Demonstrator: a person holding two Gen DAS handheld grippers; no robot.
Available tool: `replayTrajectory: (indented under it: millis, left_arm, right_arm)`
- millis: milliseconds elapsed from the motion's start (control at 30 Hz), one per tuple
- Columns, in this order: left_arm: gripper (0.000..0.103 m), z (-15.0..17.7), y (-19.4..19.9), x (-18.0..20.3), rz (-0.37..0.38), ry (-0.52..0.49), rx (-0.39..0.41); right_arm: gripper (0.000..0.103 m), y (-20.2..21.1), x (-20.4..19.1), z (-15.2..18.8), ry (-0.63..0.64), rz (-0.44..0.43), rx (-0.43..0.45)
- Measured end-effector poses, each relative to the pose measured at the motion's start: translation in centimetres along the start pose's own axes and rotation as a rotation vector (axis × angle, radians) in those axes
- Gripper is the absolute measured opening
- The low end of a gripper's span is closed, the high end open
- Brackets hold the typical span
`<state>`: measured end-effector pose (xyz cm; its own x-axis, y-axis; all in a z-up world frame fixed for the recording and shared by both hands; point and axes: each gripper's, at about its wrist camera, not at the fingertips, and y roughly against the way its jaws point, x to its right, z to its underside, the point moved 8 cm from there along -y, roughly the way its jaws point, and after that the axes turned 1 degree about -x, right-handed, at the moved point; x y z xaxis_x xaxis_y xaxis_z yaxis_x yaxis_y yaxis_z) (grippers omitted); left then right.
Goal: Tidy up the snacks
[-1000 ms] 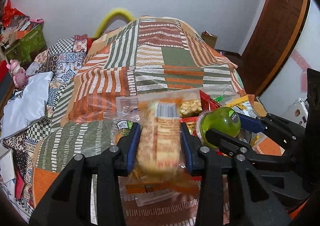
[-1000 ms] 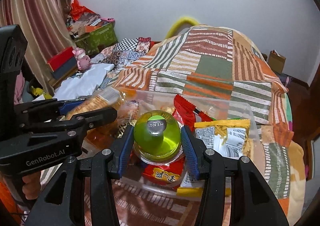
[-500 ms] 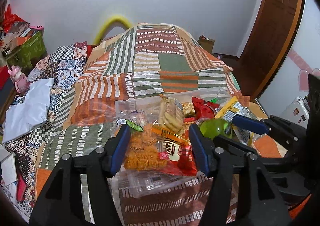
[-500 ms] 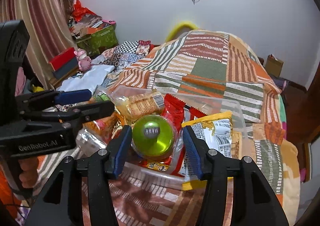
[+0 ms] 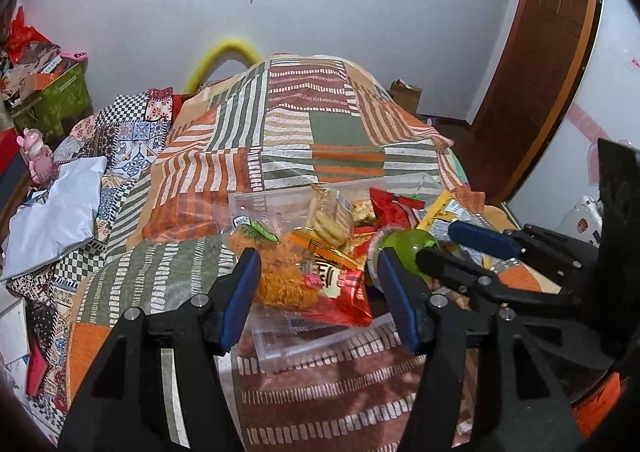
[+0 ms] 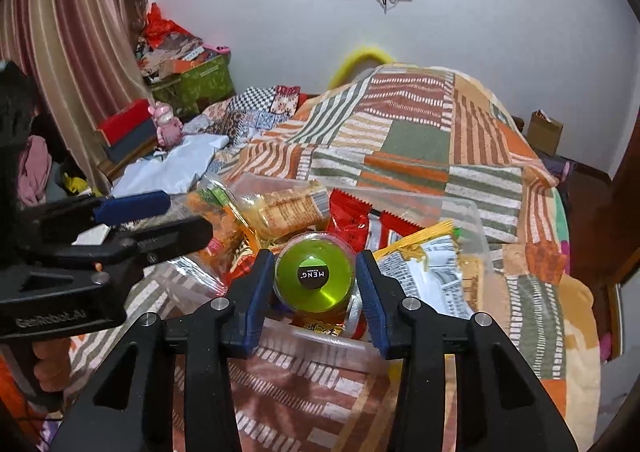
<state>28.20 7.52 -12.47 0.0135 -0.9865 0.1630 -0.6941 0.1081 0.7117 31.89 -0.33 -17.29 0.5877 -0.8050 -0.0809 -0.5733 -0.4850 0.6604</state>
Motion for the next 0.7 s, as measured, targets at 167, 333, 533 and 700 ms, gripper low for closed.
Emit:
replayTrajectory:
  millis: [167, 333, 533, 700]
  left_arm:
    - [0.06, 0.0, 2.9, 1.1, -0.003, -0.003, 0.07]
    - [0.06, -0.2, 7.5, 2.7, -0.026, -0.028, 0.189]
    - [0.075, 0.4, 13.3, 4.8, -0.055, -0.064, 0.333]
    - [0.086, 1.2, 16.3, 6.0, -0.051, -0.066, 0.391]
  right_arm:
    - [0.051, 4.3, -0.2, -0.7, 0.012, 0.016, 0.089]
    - [0.062, 8.2, -0.1, -0.9, 0.004, 0.024, 0.164]
    - [0.075, 12.7, -0.4, -0.6, -0.003, 0.025, 0.243]
    - [0.084, 15.6, -0.5, -0.1, -0.012, 0.035, 0.299]
